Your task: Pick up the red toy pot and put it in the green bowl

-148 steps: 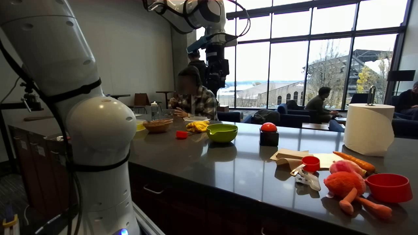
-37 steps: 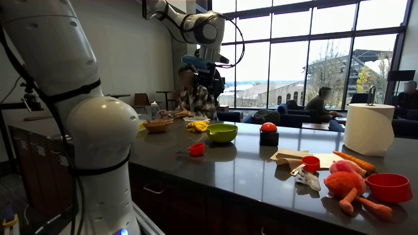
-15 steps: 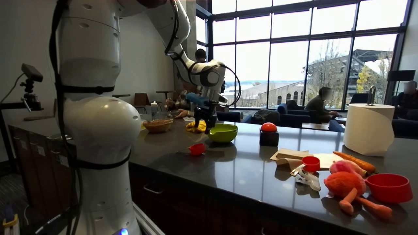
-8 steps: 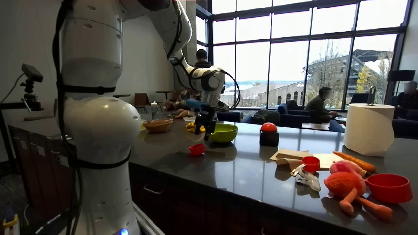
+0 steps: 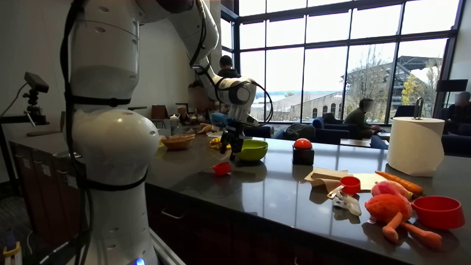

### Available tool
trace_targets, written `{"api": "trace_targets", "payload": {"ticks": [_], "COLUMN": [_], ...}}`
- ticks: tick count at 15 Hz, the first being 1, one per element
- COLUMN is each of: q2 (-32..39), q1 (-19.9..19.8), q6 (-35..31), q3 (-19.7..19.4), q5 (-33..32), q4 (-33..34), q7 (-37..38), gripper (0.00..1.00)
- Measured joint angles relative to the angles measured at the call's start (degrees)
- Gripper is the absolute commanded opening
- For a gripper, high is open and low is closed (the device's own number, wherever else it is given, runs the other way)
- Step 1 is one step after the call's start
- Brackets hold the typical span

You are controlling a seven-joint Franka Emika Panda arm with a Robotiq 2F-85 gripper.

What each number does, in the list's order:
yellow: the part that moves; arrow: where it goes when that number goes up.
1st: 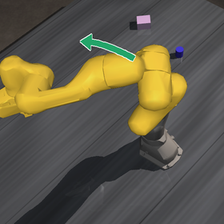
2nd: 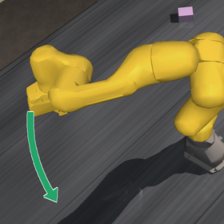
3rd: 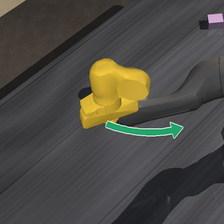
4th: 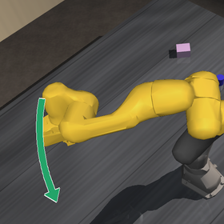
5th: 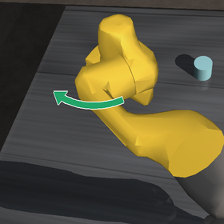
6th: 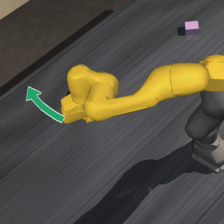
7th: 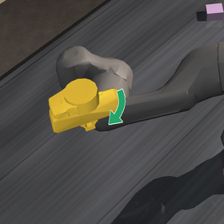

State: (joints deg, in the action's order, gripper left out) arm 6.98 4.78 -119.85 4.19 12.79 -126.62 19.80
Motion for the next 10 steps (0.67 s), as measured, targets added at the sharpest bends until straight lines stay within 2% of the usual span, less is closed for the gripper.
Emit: {"api": "trace_targets", "payload": {"ticks": [10], "q2": [-4.1], "q1": [-0.5], "q6": [3.8], "q3": [-0.4], "q5": [0.5], "q4": [-4.6], "q7": [-0.3], "gripper": [1.0]}}
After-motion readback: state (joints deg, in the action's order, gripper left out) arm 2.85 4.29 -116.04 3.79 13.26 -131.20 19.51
